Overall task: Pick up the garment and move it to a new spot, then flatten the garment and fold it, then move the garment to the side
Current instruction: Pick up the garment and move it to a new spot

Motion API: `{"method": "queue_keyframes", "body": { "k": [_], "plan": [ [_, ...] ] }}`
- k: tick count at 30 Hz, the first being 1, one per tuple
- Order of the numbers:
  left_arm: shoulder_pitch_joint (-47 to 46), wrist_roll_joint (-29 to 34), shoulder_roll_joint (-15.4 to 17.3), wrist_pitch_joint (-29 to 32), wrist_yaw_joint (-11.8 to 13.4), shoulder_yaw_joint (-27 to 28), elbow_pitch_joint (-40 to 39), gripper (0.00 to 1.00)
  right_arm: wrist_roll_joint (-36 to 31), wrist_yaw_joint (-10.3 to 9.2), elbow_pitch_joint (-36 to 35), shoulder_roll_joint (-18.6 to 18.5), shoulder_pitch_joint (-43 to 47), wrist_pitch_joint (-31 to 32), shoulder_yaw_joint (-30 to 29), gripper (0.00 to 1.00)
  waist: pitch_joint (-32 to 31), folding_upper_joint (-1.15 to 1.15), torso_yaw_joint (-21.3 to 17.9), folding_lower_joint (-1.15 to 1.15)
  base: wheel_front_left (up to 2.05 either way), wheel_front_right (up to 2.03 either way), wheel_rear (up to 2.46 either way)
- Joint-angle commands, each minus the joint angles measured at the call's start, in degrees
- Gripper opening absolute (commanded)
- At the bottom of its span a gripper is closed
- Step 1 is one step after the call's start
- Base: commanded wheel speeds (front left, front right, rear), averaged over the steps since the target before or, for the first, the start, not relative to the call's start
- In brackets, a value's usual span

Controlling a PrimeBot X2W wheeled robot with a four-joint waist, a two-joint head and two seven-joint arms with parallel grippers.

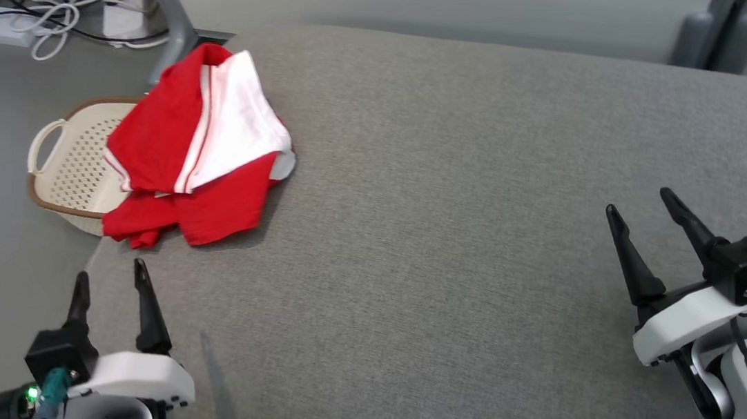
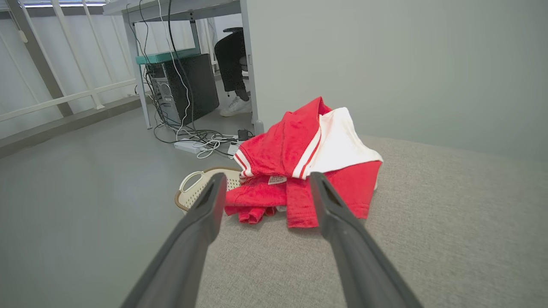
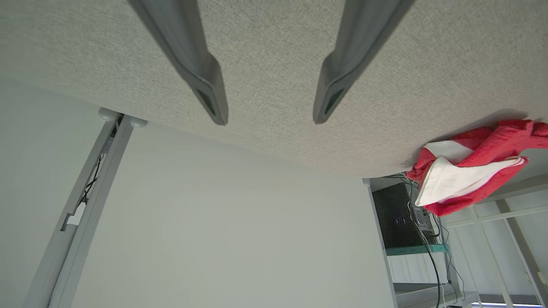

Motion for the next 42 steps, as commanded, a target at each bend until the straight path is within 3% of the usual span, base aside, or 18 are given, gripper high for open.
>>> {"method": "queue_keyframes", "body": {
  "k": [1,20,29,42],
  "plan": [
    [-1.8,-0.5,0.3,0.0,0.0,0.6,0.2,1.0,-0.1,0.06,-0.3,-0.9,-0.9,-0.3,-0.1,1.0,2.1,0.0,-2.1,0.0,0.0,0.0,0.0],
    [-17.0,-1.8,1.1,0.0,-2.0,8.7,10.3,1.0,-0.8,0.04,-1.1,-4.4,-5.9,-0.3,1.2,1.0,12.7,0.0,-10.2,0.0,0.0,0.0,0.0],
    [-24.5,-1.9,3.8,0.0,-0.9,13.2,17.8,1.0,-0.6,0.04,-2.6,-5.0,-8.2,-0.3,1.8,1.0,17.7,0.0,-12.7,0.0,0.0,0.0,0.0],
    [-31.6,-1.8,7.5,0.0,0.5,15.3,31.2,1.0,-0.6,0.03,-2.9,-5.2,-8.9,-0.1,1.8,1.0,20.8,0.0,-14.7,0.0,0.0,0.0,0.0]
  ]
}}
